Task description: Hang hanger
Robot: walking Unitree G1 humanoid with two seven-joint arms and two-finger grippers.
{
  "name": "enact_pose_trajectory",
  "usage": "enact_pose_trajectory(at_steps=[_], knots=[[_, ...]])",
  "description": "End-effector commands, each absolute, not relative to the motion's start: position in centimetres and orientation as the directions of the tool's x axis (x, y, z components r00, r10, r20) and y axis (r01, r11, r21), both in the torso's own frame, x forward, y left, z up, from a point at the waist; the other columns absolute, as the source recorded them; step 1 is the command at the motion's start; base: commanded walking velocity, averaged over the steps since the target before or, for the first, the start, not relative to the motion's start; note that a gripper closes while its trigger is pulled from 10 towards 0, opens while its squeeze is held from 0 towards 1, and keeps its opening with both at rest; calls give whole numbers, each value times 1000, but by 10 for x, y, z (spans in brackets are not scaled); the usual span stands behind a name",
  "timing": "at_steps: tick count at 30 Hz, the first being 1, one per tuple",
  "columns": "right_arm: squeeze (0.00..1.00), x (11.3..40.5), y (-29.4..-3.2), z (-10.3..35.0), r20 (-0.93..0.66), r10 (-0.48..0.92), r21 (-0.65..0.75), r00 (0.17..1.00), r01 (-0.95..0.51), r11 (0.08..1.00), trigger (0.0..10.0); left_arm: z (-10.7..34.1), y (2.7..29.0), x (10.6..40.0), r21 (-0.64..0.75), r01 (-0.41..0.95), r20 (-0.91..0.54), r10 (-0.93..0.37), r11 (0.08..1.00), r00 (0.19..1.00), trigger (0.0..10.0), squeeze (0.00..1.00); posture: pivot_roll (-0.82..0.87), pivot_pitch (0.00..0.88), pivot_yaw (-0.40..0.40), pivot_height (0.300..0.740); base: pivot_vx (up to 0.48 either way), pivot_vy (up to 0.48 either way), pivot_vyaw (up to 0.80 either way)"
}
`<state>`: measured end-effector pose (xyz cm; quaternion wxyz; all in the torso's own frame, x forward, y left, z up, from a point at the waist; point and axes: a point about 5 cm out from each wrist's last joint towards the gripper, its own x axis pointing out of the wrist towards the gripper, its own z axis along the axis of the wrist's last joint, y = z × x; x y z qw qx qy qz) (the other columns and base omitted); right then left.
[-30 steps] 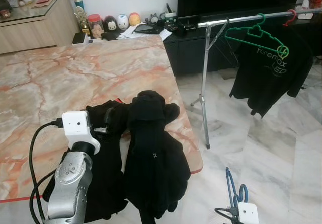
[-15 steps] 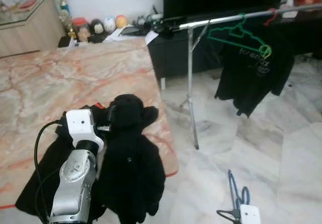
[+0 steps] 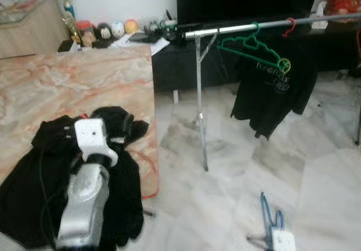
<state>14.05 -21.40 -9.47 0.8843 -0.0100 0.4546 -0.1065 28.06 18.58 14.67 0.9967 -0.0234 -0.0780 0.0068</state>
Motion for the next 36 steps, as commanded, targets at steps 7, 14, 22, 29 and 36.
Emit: enact_pose_trajectory(at_steps=[7,14,22,29,36], knots=[[0,141,-215,-94,-801,-202,-116,563,185,976,10000,145,184,282,-42,-7,148,13,999,989,10000,0,-97,0,48,740,0,-409,0],[0,141,-216,-94,-799,-205,-117,566,188,975,10000,142,181,282,-46,5,138,2,999,990,10000,0,-102,0,50,740,0,-408,0],[0,142,-215,-94,-796,-205,-115,570,190,975,10000,140,180,282,-46,12,131,-6,999,991,10000,0,-106,0,52,740,0,-393,0],[0,144,-216,-93,-792,-209,-116,574,196,974,10000,139,180,282,-46,13,126,-7,999,992,10000,0,-107,0,52,740,0,-409,0],[0,146,-217,-92,-786,-211,-114,581,199,973,10000,137,180,281,-46,13,119,-8,999,993,10000,0,-109,0,50,740,0,-409,0]])
